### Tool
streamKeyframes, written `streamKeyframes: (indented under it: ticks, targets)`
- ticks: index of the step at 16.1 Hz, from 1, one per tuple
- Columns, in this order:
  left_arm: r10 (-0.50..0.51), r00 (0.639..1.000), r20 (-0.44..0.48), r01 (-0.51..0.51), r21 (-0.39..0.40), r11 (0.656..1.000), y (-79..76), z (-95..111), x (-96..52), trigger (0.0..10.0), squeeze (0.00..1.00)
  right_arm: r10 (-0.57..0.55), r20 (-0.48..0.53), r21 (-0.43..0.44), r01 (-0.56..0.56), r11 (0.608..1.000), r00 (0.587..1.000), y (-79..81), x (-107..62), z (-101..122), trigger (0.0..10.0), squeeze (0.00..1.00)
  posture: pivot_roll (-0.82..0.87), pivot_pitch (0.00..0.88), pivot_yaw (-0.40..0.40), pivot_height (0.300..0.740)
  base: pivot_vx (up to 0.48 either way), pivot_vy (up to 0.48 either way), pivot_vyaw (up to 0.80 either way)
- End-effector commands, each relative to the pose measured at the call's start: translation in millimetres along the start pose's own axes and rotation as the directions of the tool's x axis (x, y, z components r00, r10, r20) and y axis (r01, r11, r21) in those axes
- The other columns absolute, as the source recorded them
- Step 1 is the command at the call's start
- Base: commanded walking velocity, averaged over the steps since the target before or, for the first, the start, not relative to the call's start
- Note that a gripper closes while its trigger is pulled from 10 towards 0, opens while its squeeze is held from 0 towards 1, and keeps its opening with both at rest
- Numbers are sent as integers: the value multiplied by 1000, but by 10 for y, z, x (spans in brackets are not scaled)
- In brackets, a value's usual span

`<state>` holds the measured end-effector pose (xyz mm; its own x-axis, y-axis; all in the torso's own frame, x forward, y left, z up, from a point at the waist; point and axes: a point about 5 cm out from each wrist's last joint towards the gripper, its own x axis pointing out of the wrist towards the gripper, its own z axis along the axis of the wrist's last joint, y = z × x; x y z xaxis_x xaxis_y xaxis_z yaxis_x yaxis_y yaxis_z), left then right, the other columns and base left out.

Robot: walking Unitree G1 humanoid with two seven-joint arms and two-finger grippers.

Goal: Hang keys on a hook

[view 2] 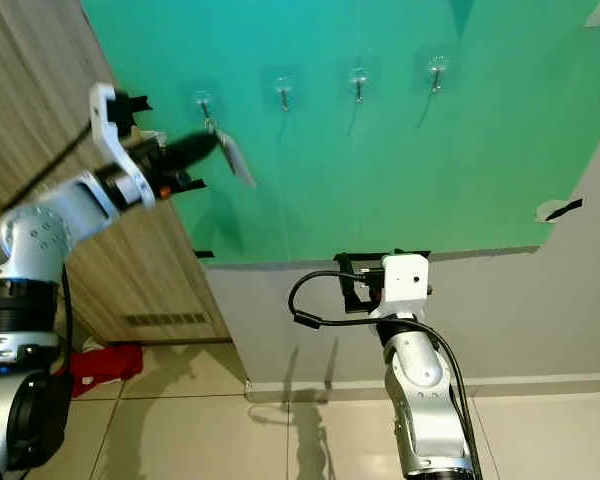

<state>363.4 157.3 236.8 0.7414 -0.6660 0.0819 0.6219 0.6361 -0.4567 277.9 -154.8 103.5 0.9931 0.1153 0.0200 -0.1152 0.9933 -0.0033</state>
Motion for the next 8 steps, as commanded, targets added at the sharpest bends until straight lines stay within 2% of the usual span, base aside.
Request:
streamKeyframes:
  ticks: [1,7,8]
  targets:
    - [34,999,15,-34,0,999,53,20,-39,10000,0,9,0,13,-9,1000,1000,25,12,-1,10000,0,-142,0,142,740,0,0,0]
    - [40,998,40,-42,32,999,71,94,-48,10000,0,8,1,11,-8,1000,1000,25,16,4,10000,0,-144,0,143,740,0,0,0]
    - [32,999,38,-34,63,997,57,110,-40,10000,0,6,2,12,-6,1000,1000,26,14,5,10000,0,-146,0,145,740,0,0,0]
